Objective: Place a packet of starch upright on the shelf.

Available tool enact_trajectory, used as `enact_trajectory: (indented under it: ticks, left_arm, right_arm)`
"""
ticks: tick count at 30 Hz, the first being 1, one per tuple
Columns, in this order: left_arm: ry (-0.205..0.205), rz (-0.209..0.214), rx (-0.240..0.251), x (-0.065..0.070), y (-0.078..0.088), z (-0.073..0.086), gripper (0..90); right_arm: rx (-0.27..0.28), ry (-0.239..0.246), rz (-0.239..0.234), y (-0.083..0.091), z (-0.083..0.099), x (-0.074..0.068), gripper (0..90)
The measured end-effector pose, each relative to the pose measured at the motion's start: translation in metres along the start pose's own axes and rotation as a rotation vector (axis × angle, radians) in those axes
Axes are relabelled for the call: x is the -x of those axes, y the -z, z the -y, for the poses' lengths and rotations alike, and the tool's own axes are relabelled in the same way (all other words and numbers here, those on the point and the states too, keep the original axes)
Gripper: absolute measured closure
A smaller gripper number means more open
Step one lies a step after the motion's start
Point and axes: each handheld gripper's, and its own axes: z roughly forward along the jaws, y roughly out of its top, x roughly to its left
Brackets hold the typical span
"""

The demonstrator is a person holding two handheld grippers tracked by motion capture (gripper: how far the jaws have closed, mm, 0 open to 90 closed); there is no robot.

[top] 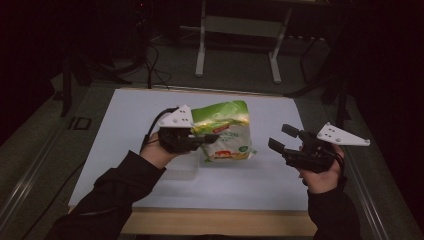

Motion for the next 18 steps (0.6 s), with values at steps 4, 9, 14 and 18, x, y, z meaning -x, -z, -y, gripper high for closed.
enact_trajectory:
  ticks: [4,9,14,18]
  left_arm:
    - [-0.029,-0.006,-0.001,-0.013,0.02,-0.001,80.9]
    - [-0.064,-0.045,-0.039,-0.027,0.038,0.002,80.9]
    - [-0.065,-0.049,-0.06,-0.039,0.052,0.017,80.9]
    - [-0.062,-0.032,-0.081,-0.043,0.059,0.031,80.9]
  right_arm:
    - [0.024,-0.042,-0.035,0.003,0.006,0.007,16.9]
    - [0.041,-0.066,-0.051,0.004,0.012,0.013,14.0]
    - [0.035,-0.058,-0.034,0.004,0.019,0.017,13.8]
    - [0.011,-0.05,-0.015,0.005,0.024,0.022,13.5]
